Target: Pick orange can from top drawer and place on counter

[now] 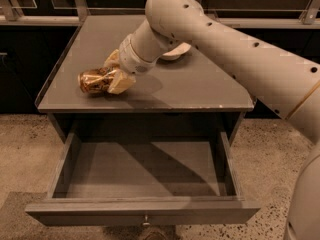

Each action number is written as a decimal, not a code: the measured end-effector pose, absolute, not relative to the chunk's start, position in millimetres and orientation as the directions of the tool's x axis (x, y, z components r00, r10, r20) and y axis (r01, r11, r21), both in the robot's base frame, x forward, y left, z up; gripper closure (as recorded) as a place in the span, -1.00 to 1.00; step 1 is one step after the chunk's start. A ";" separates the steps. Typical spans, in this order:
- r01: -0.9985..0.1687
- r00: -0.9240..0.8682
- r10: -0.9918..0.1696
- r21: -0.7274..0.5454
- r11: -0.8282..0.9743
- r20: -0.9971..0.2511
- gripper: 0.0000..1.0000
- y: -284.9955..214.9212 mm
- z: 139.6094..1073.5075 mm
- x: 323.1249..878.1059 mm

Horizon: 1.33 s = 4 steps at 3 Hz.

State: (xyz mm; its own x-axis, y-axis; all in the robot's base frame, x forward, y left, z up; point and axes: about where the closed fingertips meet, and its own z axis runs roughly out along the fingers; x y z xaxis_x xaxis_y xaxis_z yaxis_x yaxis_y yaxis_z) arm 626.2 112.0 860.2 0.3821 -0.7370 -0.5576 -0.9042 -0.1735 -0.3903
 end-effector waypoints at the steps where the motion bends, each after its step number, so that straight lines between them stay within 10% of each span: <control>1: -0.904 0.382 -0.737 -0.390 -0.173 -0.558 0.17 112.0 860.2 626.2; 4: -0.904 0.382 -0.737 -0.390 -0.174 -0.558 -1.00 112.1 860.2 626.2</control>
Offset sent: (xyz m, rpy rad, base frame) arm 0.0000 0.0000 0.0000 0.0000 0.0000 0.0000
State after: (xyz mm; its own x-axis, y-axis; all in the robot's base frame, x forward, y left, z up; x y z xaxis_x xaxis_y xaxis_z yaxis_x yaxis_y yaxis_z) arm 626.2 112.1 860.2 0.3821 -0.7369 -0.5576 -0.9042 -0.1736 -0.3902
